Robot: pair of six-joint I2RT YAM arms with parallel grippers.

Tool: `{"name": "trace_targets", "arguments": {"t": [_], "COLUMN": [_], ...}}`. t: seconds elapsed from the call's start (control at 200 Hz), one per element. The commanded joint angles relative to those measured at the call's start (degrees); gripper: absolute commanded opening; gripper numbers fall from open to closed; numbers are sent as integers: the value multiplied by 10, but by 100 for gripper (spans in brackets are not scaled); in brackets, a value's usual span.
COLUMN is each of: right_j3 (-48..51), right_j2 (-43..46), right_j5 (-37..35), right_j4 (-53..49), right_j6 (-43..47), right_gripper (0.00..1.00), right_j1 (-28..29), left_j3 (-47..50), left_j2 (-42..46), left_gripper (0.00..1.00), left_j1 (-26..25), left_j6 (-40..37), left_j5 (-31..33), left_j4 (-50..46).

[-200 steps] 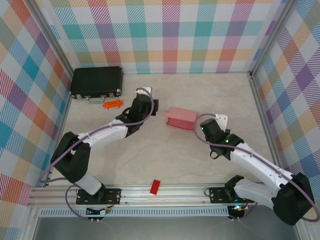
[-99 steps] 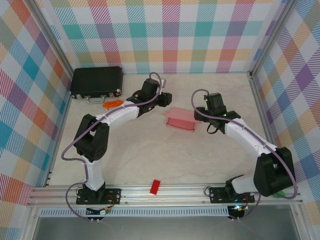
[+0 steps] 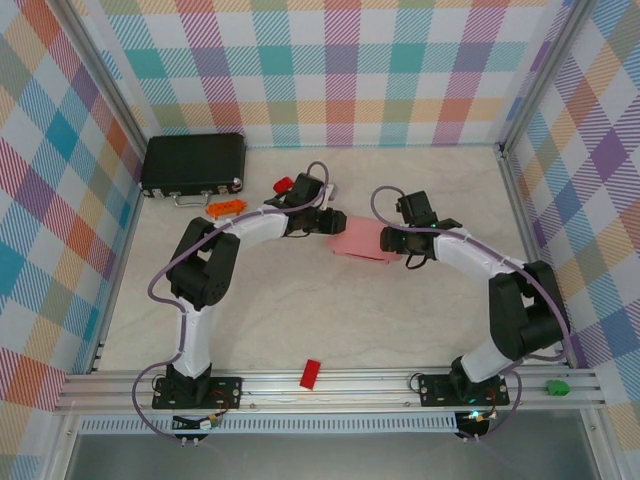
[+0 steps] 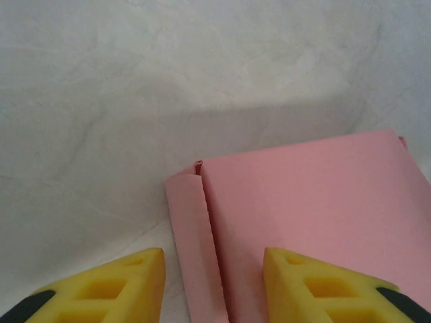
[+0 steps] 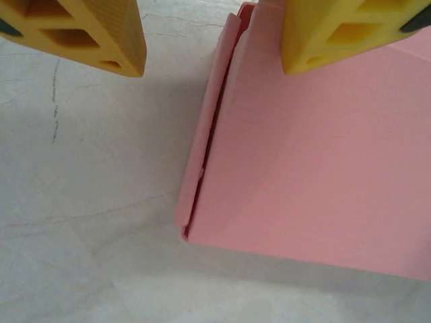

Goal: Fold the paper box

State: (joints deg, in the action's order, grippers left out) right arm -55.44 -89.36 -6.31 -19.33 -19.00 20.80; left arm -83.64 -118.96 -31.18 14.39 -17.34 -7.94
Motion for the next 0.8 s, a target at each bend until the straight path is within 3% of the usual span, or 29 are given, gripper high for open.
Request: {"name": "trace_targets", "arguments": {"t": [0.0,0.335,0.795], "right_j3": [8,-32,-167], "right_j2": [-20,-92,-211], "right_j5": [12,91,258], "right_j4": [10,29,-7], "right_j6": [-11,30,146], "right_gripper": [54,41,36], "right_j1": [-3,-2,11], "left_j3": [26,80,241], "left_j2": [-7,20,150], "left_gripper": [40,31,30], "left_j1": [4,0,-32], "left_j6": [23,95,252], "left_j5": [-28,-33,54], "left_j4": [-1,15,55]}}
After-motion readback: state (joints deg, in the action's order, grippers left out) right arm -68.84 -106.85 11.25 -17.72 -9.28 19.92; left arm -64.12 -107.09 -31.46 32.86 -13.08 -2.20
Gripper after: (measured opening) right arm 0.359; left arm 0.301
